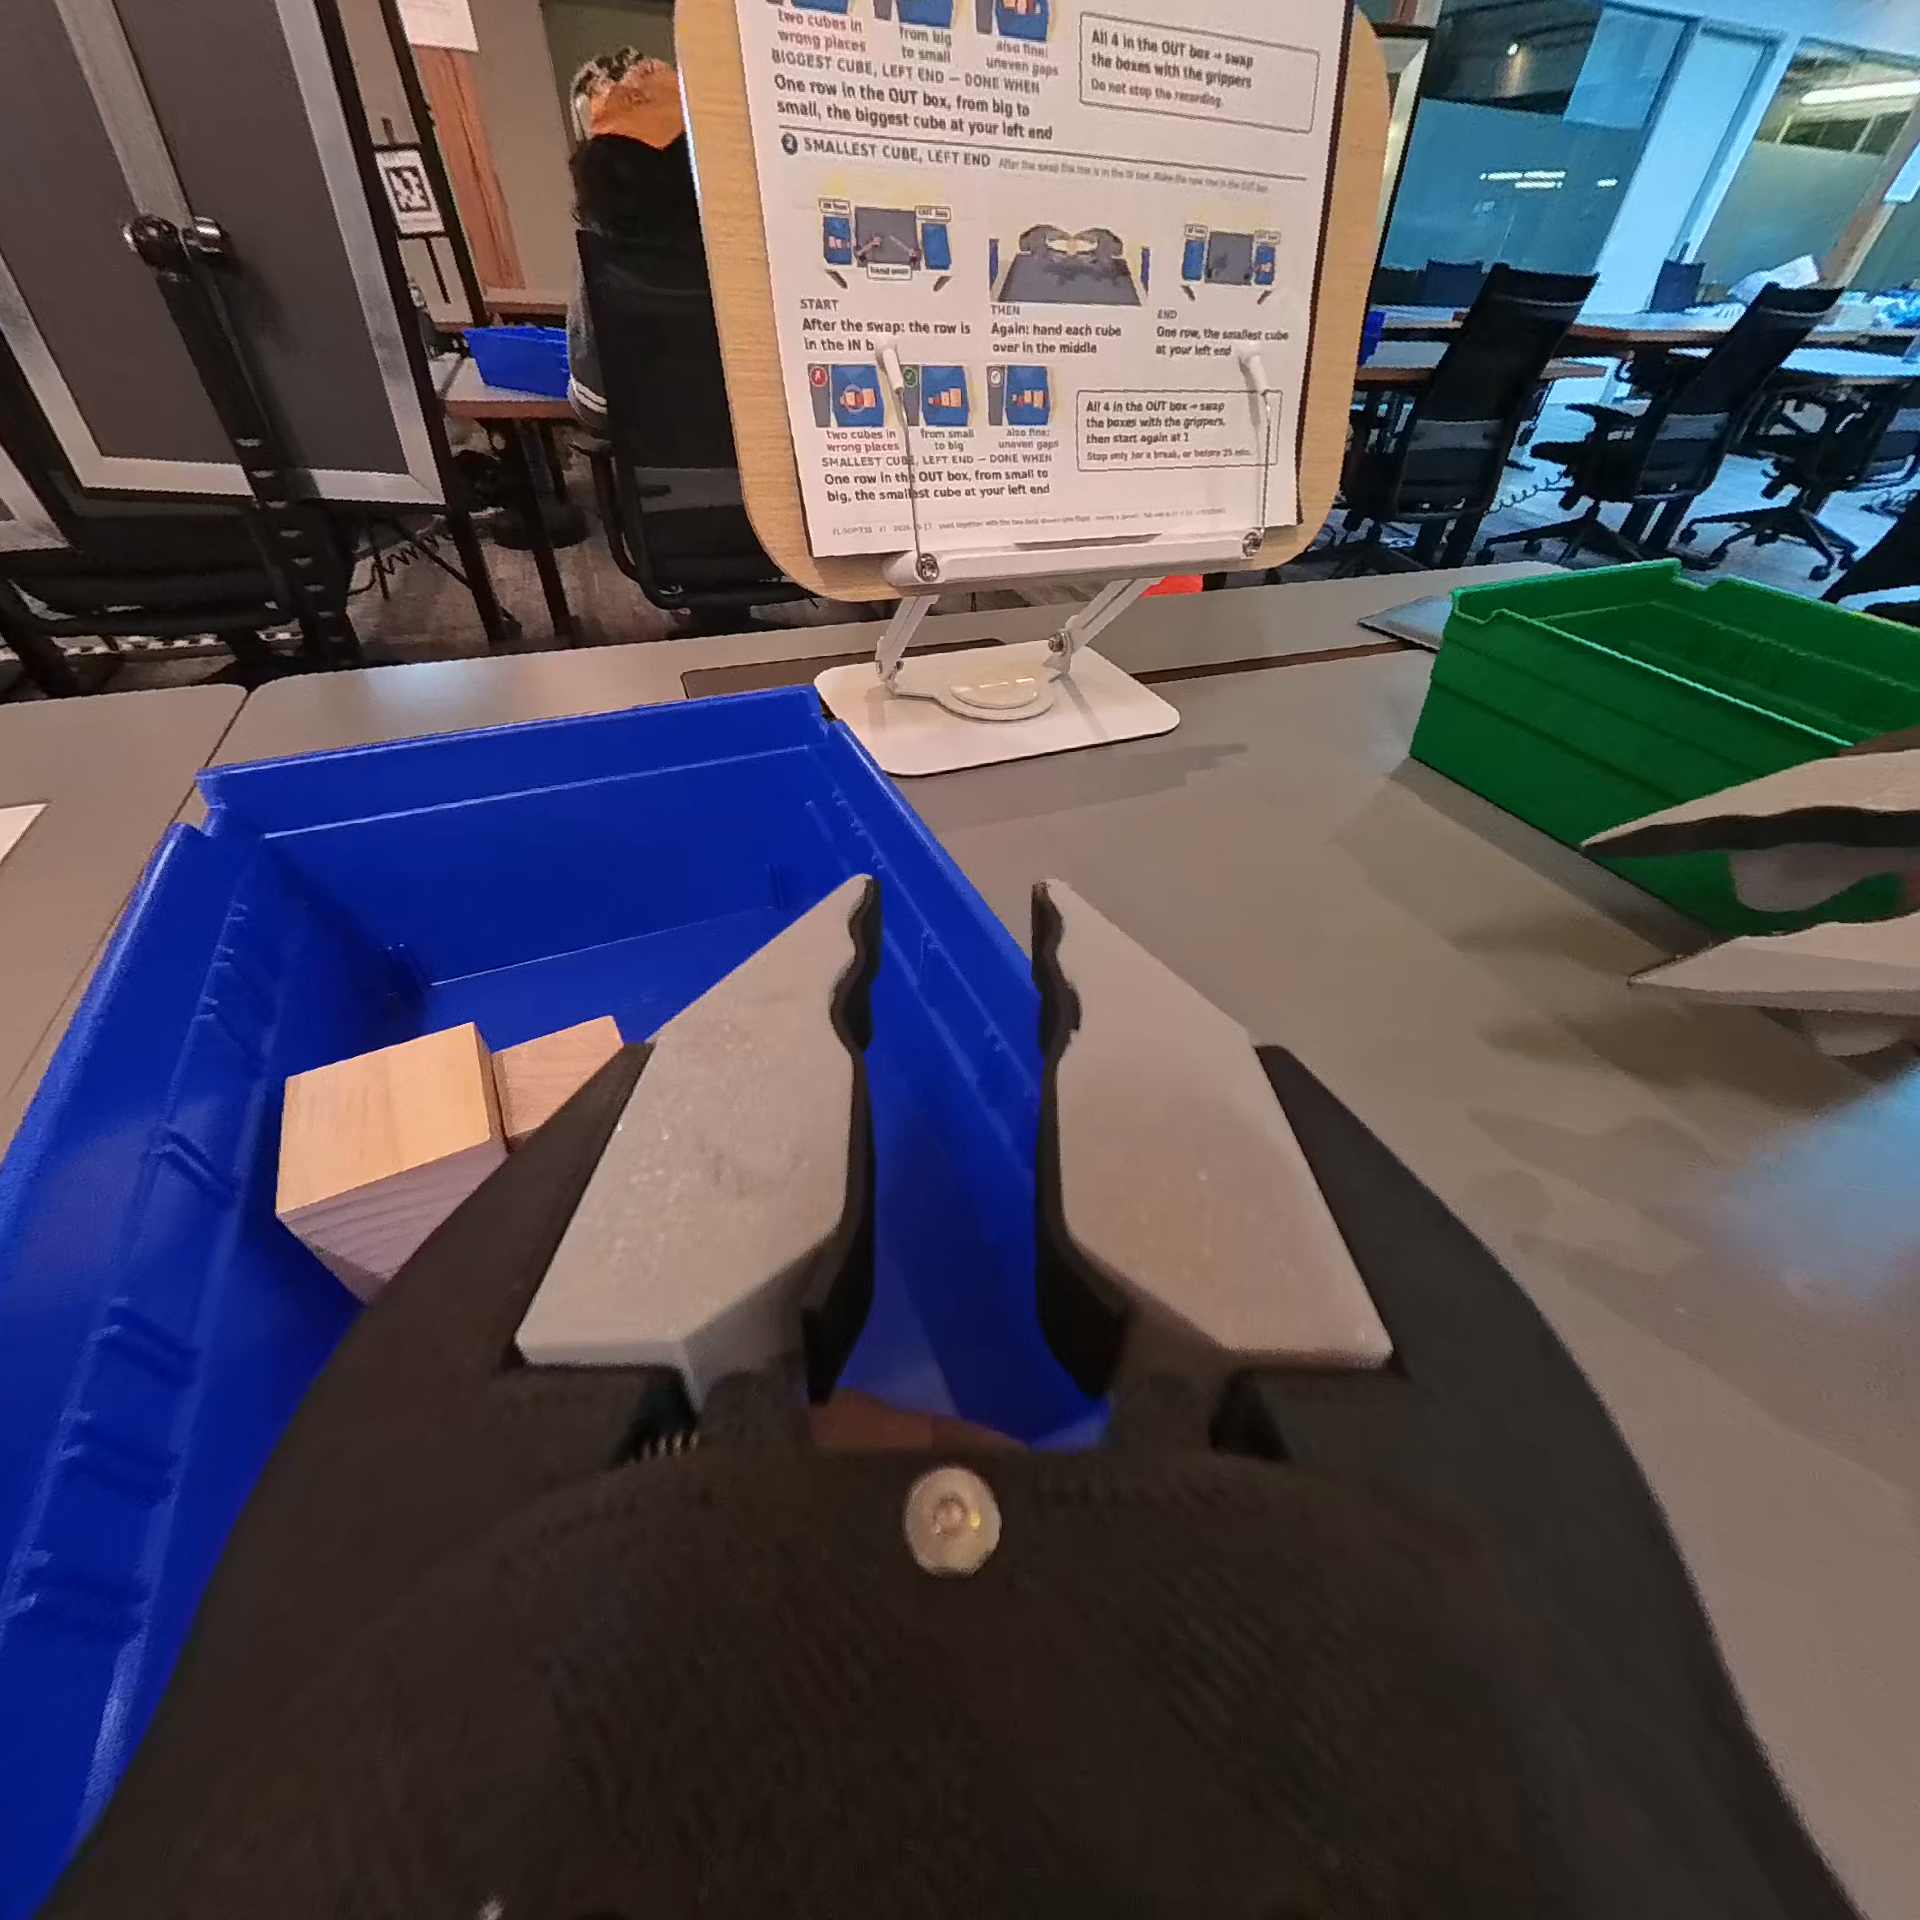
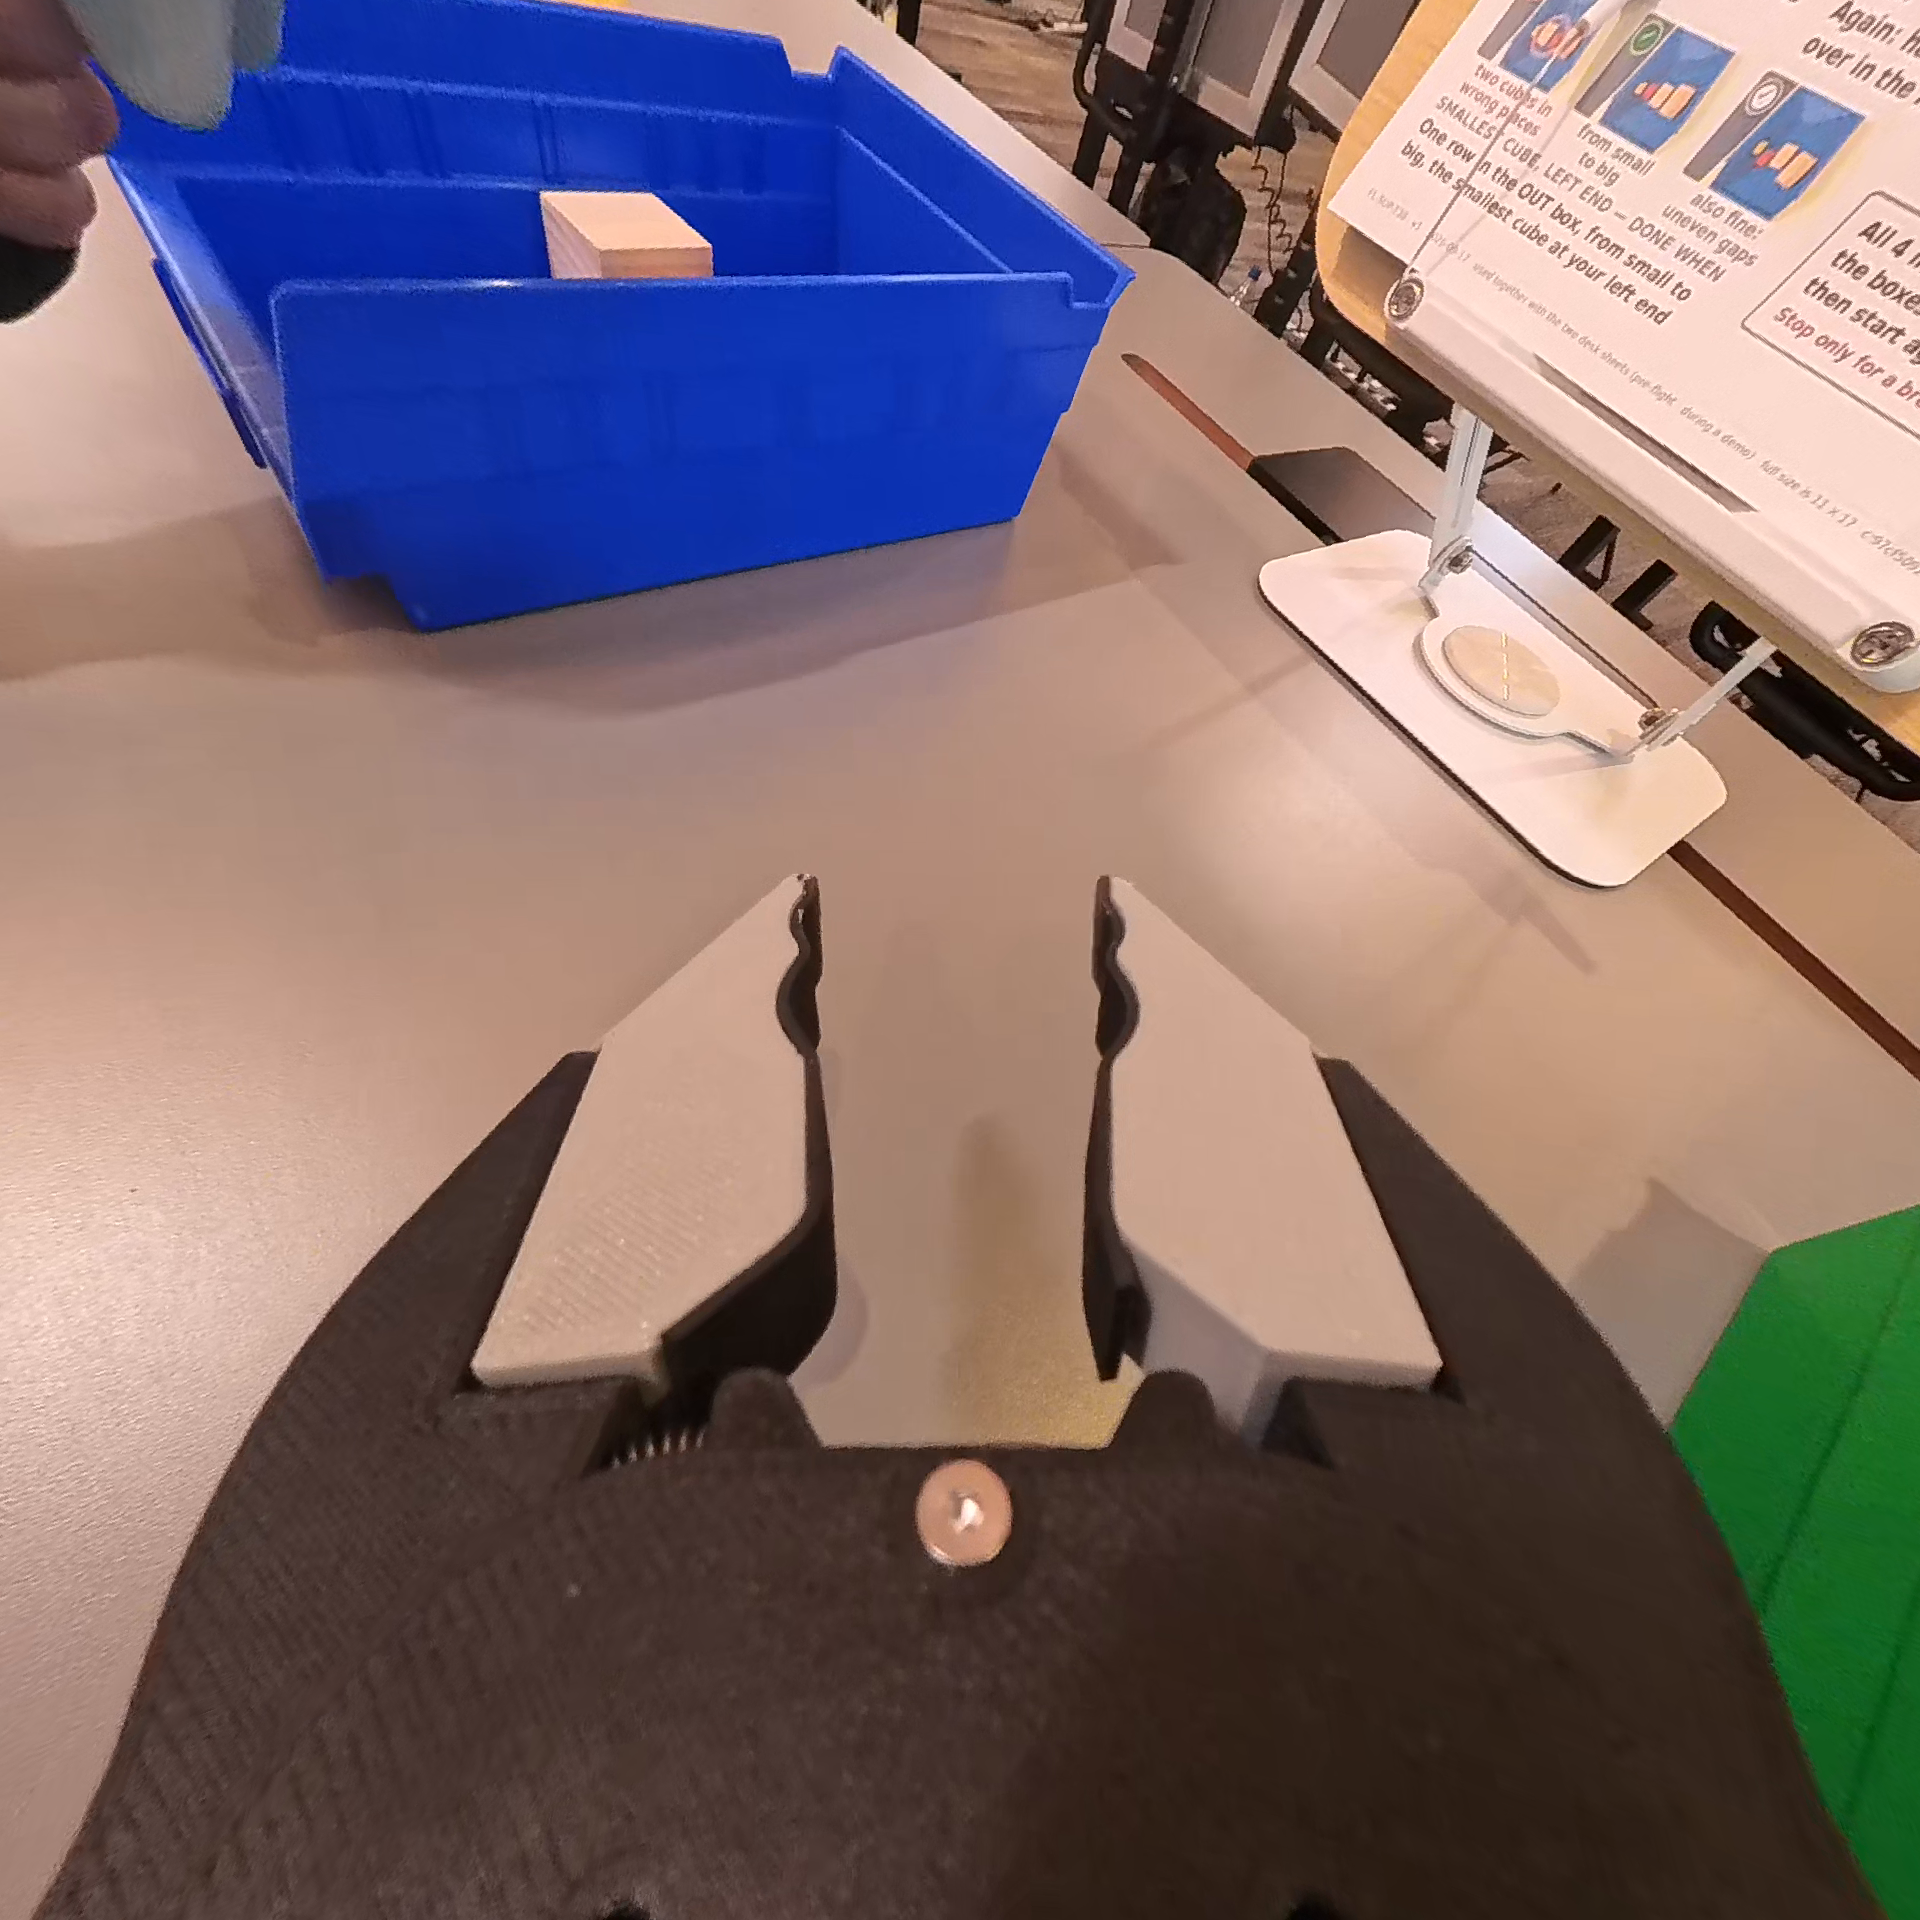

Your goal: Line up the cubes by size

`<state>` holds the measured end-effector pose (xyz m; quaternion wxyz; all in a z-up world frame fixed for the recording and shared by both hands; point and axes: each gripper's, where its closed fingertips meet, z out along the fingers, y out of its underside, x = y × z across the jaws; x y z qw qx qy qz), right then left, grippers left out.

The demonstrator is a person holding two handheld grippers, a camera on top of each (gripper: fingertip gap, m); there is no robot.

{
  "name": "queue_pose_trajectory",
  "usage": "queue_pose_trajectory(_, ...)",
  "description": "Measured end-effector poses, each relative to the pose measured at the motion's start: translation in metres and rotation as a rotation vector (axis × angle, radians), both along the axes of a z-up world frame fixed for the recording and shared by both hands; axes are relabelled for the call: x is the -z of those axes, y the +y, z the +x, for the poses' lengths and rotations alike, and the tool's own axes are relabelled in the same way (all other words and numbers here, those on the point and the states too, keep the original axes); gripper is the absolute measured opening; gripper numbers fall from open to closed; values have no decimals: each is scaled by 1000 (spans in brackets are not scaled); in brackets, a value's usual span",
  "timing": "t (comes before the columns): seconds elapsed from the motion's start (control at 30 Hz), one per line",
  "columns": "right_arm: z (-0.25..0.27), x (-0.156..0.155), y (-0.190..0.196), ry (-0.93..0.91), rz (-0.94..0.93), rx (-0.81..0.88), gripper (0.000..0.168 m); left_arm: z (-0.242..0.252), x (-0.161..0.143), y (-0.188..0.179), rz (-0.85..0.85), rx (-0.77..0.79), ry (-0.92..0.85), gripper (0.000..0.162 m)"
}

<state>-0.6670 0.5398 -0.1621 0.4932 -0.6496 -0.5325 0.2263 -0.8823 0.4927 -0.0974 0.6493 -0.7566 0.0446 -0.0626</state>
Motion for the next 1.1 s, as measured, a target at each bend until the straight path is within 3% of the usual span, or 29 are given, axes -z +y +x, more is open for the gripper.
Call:
queue_pose_trajectory(0.03, 0, 0, 0, 0, -3, -1, 50, 0, 2, 0, -6, 0, 8, 27)
queue_pose_trajectory(0.37, -1, 2, -1, -11, -4, -7, 47, -4, 15, 3, -56, -7, 47, 26)
queue_pose_trajectory(1.1, 0, 3, -1, -15, -3, -5, 45, -3, 15, 3, -57, -8, 69, 26)
